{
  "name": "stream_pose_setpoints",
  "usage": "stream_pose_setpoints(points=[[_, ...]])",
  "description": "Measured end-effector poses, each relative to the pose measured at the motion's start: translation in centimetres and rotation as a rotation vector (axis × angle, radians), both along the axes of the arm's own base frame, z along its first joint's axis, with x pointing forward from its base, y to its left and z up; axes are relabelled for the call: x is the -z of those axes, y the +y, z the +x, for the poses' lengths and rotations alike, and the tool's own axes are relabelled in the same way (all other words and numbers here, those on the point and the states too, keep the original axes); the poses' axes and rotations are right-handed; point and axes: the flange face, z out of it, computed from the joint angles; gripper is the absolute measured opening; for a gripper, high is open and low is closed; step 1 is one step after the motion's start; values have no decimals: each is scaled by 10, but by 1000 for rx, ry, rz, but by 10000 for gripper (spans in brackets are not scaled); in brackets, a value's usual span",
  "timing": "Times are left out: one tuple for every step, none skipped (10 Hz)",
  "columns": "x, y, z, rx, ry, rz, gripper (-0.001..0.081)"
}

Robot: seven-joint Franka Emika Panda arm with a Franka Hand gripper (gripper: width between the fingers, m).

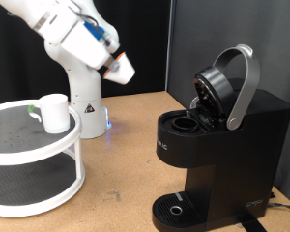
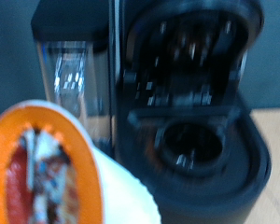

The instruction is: Make a cup of coffee with the keurig machine

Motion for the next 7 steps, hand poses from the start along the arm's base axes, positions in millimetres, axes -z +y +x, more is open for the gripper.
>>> stream_pose_setpoints(points=[[-5,9,6,-30,-34,16,88],[-10,19,12,-65,-47,14,88],[-15,30,19,-96,-45,1,88],[-17,39,27,-122,-42,-26,88],[-18,47,33,-144,-38,-61,88],[-19,52,37,-155,-37,-81,88],[-20,57,40,-163,-39,-88,88]])
